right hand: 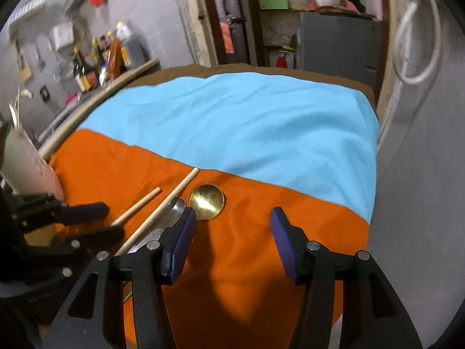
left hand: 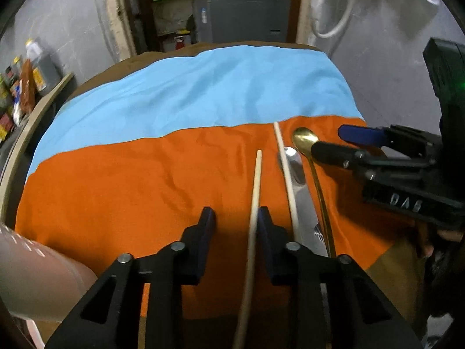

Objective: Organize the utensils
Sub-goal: 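Grasp a wooden chopstick with the left tool while the right tool grasps the gold spoon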

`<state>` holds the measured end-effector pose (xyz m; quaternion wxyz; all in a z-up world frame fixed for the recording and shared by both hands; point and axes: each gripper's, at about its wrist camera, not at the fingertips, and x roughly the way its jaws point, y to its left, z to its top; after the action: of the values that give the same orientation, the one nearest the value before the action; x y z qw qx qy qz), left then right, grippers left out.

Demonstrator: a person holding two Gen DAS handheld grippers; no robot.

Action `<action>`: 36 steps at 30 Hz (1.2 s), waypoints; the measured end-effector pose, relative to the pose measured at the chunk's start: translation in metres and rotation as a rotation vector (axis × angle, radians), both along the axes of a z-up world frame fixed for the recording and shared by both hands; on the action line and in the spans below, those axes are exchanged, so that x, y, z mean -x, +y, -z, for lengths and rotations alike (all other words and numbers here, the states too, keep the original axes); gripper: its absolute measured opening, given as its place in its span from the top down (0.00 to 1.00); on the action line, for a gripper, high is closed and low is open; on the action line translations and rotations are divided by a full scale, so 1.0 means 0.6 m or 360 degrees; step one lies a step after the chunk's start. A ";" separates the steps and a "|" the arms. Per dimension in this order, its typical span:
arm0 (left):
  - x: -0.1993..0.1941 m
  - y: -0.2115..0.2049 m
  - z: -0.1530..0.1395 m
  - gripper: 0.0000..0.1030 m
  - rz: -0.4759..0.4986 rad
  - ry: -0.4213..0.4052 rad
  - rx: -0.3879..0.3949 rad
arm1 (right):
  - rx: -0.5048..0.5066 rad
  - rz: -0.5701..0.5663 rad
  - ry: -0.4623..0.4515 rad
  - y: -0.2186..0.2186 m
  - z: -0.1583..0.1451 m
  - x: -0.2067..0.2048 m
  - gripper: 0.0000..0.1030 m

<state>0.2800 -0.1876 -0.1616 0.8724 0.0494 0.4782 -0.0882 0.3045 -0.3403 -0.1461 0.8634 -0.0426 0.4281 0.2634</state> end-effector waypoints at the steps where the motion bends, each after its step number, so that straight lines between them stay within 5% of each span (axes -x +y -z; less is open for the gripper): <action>1: 0.001 0.008 0.000 0.83 -0.0050 -0.0002 0.0026 | 0.0031 -0.0021 -0.0013 0.006 0.001 -0.002 0.49; 9: 0.017 0.036 -0.010 0.89 -0.0197 0.0041 0.0124 | 0.0164 -0.0105 -0.0046 0.038 0.007 -0.016 0.44; 14: 0.020 0.031 -0.018 0.89 -0.0171 0.0161 0.0116 | 0.0150 -0.0092 -0.0019 0.035 0.008 -0.018 0.51; 19: 0.011 0.024 -0.020 0.89 -0.0193 0.0243 0.0091 | 0.0096 -0.0023 0.0030 0.037 0.005 -0.014 0.74; 28: 0.011 0.045 -0.026 0.95 -0.0188 0.0306 0.0185 | -0.0201 0.0086 0.0178 0.004 0.000 -0.016 0.77; 36: 0.043 0.060 -0.033 0.98 -0.0250 0.0306 0.0264 | -0.0208 0.0141 0.0104 0.003 -0.017 0.019 0.77</action>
<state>0.2540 -0.1518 -0.1420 0.8279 -0.0691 0.5531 -0.0632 0.2929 -0.3384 -0.1360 0.8607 0.0414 0.4393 0.2538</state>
